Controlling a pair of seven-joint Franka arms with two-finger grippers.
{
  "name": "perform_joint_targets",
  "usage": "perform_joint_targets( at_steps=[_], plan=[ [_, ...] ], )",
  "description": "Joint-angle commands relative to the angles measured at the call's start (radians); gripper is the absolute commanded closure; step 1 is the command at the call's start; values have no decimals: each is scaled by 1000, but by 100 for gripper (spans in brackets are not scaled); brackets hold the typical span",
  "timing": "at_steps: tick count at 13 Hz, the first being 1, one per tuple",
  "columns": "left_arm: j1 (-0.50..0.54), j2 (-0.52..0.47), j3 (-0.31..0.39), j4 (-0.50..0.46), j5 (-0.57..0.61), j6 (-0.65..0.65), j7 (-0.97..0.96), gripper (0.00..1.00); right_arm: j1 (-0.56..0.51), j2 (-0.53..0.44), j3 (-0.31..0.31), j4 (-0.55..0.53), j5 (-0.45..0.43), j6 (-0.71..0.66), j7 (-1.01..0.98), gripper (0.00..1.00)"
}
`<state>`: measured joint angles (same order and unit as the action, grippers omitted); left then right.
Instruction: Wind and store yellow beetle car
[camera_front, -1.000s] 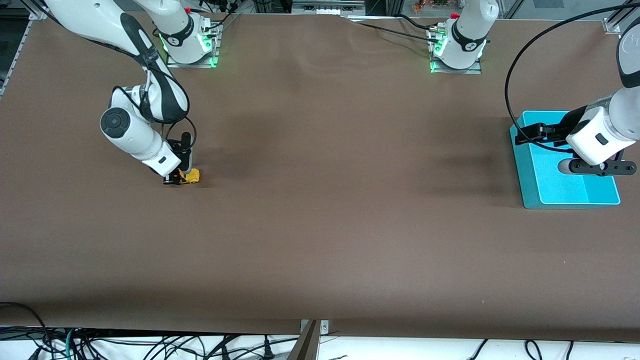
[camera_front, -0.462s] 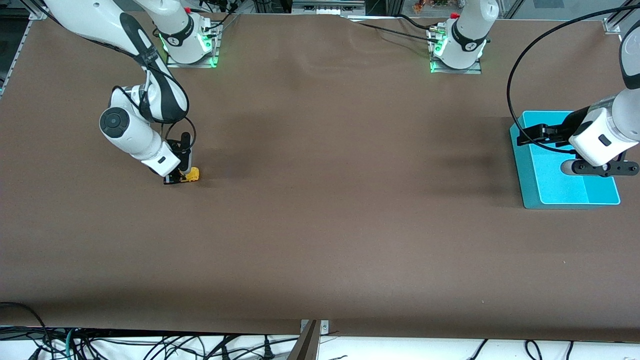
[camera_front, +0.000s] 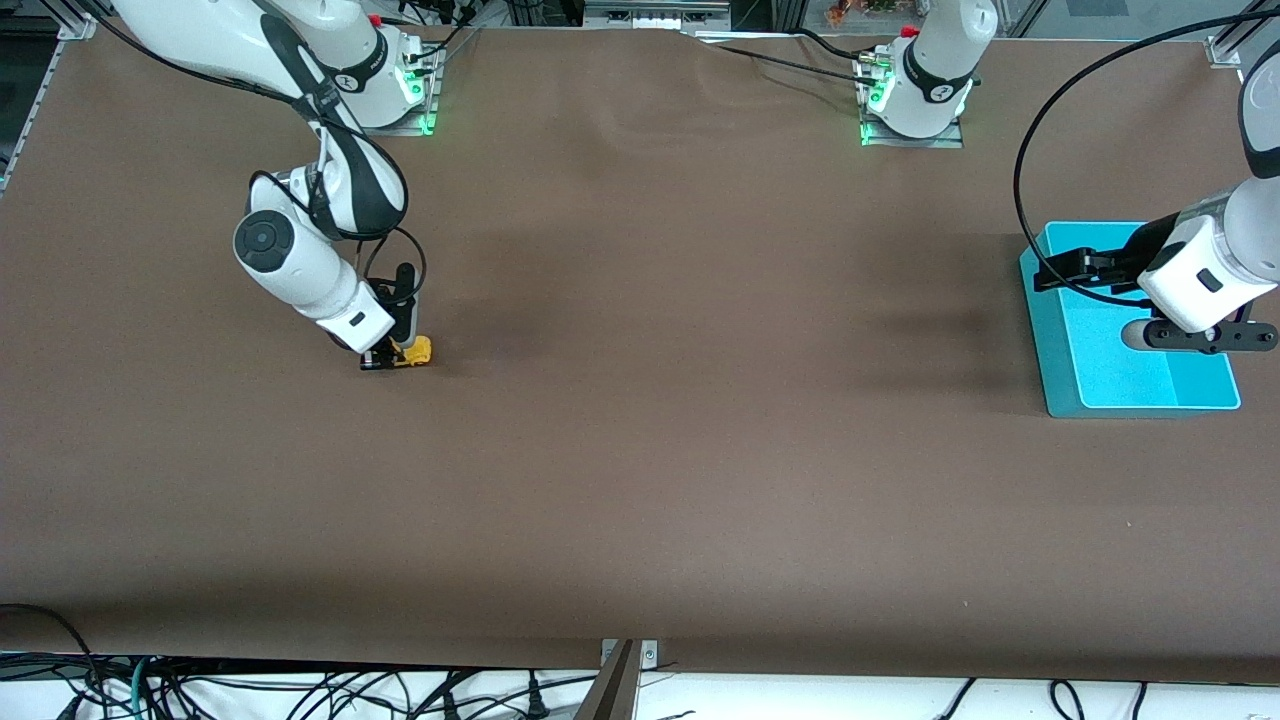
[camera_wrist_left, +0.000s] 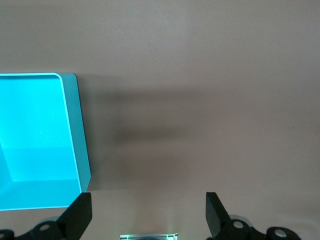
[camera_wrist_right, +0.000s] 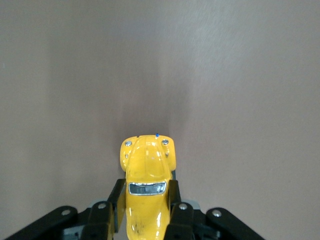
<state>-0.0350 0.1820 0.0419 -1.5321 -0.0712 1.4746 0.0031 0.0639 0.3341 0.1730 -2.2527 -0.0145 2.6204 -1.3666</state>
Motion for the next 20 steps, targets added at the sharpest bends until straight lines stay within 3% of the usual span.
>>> perform_joint_targets(
  at_steps=[1, 6, 11, 20],
  plan=[
    [1, 17, 0, 36, 22, -7, 18, 0, -16, 46, 40, 50, -5, -23, 113, 100],
    [0, 17, 0, 49, 24, -8, 119, 0, -18, 92, 39, 51, -4, 7, 132, 100],
    [-6, 21, 0, 49, 24, -8, 287, 0, -52, 97, 31, 24, -2, 26, 28, 100],
    [-14, 30, -5, 53, 24, -13, 301, 0, -172, 82, -61, -21, 1, 23, -258, 100]
  ],
)
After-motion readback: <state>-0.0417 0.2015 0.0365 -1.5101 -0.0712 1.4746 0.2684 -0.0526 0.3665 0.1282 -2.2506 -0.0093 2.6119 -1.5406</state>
